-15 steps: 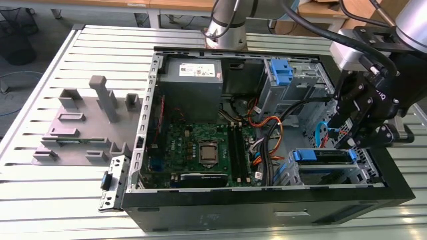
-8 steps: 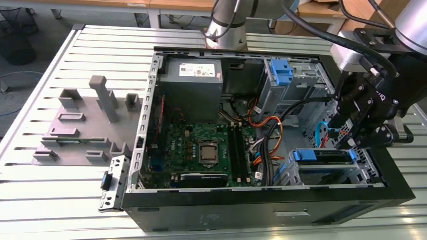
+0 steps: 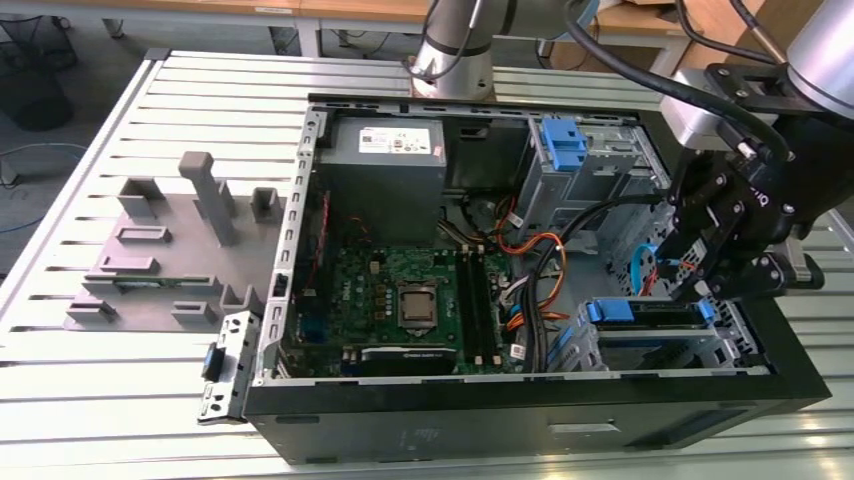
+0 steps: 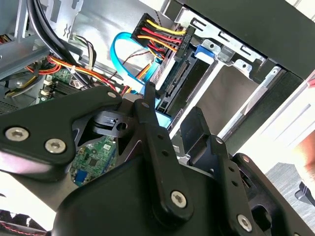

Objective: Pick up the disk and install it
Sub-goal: 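Insert the first disk wire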

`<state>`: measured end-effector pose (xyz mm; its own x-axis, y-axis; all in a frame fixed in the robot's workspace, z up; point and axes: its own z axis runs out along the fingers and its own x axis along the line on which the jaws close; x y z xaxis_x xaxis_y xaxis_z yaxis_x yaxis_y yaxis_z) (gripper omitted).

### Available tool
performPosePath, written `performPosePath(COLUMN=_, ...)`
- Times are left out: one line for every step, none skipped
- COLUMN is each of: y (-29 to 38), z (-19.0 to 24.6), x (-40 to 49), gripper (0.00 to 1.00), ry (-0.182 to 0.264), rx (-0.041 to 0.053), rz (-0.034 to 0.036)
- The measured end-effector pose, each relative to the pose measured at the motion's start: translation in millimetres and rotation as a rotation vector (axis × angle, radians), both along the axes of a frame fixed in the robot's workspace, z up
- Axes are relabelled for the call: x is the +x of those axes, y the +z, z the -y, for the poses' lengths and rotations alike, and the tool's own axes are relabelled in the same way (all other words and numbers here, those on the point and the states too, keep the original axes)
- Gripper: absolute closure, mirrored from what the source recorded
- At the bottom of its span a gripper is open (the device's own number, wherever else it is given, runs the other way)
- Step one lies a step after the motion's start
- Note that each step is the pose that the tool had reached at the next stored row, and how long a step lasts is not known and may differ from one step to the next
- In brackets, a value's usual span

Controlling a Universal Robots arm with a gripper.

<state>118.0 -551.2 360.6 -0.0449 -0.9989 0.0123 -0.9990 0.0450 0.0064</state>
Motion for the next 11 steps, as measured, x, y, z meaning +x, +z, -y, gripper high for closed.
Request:
performPosePath(y=-0.5, z=0.0, x=0.0, gripper=0.52, ry=0.000, rx=-0.0014, rz=0.0000)
performPosePath(y=-0.8, z=0.0, x=0.0, gripper=0.52, ry=0.000, rx=-0.0030, rz=0.0000)
performPosePath(y=-1.1, z=0.0, x=0.0, gripper=0.52, ry=0.000, rx=-0.0046, rz=-0.0002)
performPosePath(y=-1.4, z=0.0, x=0.0, gripper=0.52, ry=0.000, rx=-0.0060, rz=-0.0006)
performPosePath(y=-1.6, z=0.0, x=0.0, gripper=0.52, ry=0.000, rx=-0.0074, rz=-0.0009)
performPosePath(y=-1.7, z=0.1, x=0.0, gripper=0.52, ry=0.000, rx=-0.0090, rz=-0.0013)
performPosePath(y=-1.9, z=0.1, x=0.0, gripper=0.52, ry=0.000, rx=-0.0105, rz=-0.0016)
performPosePath(y=-2.0, z=0.1, x=0.0, gripper=0.52, ry=0.000, rx=-0.0126, rz=-0.0022)
performPosePath(y=-2.2, z=0.1, x=0.0, gripper=0.52, ry=0.000, rx=-0.0147, rz=-0.0027)
performPosePath(y=-2.4, z=0.1, x=0.0, gripper=0.52, ry=0.000, rx=-0.0174, rz=-0.0033)
performPosePath(y=-2.8, z=0.1, x=0.0, gripper=0.52, ry=0.000, rx=-0.0207, rz=-0.0039)
